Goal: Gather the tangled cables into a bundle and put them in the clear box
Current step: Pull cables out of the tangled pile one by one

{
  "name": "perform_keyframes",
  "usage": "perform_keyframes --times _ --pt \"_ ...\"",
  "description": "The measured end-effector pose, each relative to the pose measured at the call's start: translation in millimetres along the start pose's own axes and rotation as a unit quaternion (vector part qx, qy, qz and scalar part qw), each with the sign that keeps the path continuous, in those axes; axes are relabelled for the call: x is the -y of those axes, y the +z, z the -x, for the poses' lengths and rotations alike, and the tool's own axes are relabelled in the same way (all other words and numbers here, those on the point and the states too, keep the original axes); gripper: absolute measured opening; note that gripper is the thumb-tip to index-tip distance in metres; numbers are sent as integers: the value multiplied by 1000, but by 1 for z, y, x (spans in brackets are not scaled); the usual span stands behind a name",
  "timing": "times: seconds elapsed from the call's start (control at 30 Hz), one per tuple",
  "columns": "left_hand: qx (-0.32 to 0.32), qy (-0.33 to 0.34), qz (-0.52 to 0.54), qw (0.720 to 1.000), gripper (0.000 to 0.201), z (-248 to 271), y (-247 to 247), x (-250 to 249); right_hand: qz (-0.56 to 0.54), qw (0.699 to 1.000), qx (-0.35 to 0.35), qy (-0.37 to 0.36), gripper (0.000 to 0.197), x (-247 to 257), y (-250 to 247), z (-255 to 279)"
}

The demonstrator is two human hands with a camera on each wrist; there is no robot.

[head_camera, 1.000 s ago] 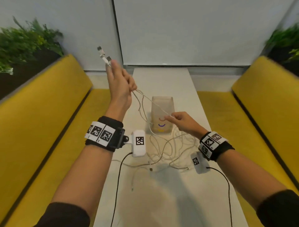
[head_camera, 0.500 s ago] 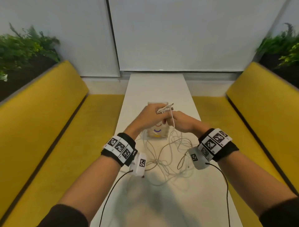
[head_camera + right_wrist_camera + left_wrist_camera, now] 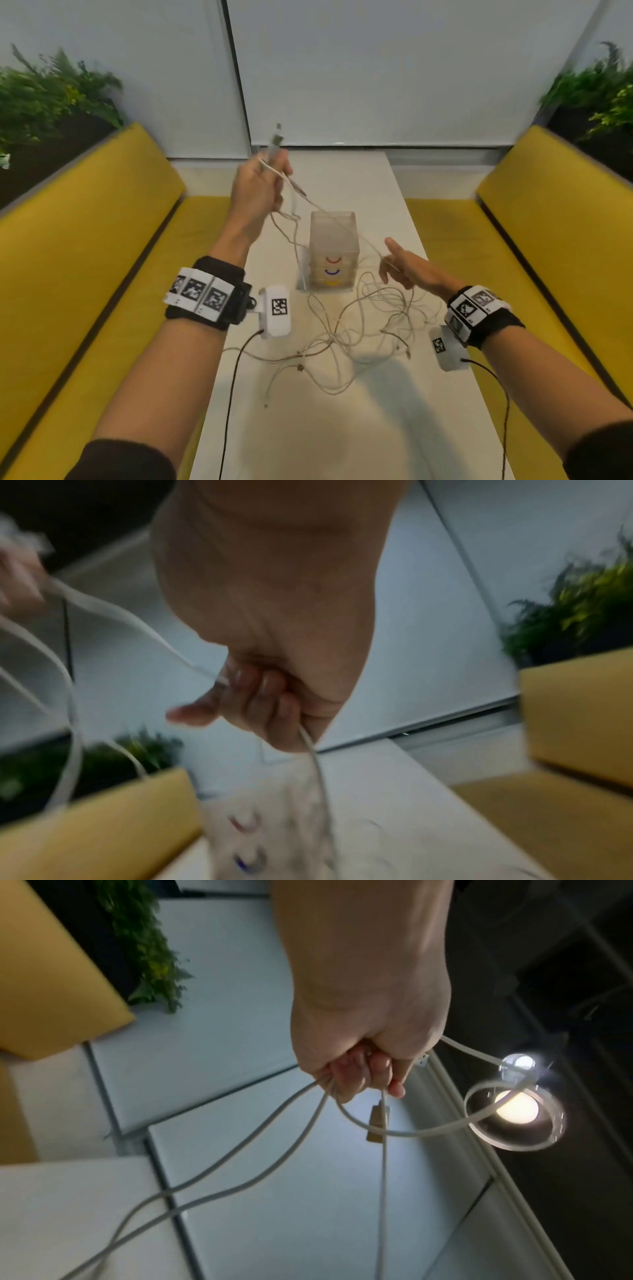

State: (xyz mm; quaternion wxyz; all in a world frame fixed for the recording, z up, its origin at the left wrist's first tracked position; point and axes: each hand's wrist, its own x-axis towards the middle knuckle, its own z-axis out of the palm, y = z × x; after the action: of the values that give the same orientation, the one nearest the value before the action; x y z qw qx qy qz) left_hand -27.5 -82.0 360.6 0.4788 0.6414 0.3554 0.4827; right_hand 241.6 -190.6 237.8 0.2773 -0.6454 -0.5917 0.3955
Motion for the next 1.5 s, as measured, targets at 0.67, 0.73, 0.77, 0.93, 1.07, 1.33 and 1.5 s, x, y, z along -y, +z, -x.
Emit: perform_keyframes --times 0.67,0.73,0.77,0.93,1.07,1.33,1.5 --pt "-96 79 180 976 28 3 -40 -32 347 920 -115 141 78 -78 6 -14" --pt "-47 79 135 987 24 3 -37 -29 344 919 -97 166 80 -84 3 -19" --pt "10 76 86 993 19 3 -37 -26 328 926 -62 176 75 -85 2 -22" --pt "404 -88 -155 897 41 14 -39 1 290 929 132 189 23 -74 8 -37" --pt "288 -113 -255 916 18 15 -38 25 284 938 92 174 12 -72 20 -44" --pt "-6 -92 -163 982 21 8 -38 57 46 944 222 241 20 -65 46 -24" --pt "113 -40 -222 968 26 9 -45 61 242 920 196 238 21 -100 82 -23"
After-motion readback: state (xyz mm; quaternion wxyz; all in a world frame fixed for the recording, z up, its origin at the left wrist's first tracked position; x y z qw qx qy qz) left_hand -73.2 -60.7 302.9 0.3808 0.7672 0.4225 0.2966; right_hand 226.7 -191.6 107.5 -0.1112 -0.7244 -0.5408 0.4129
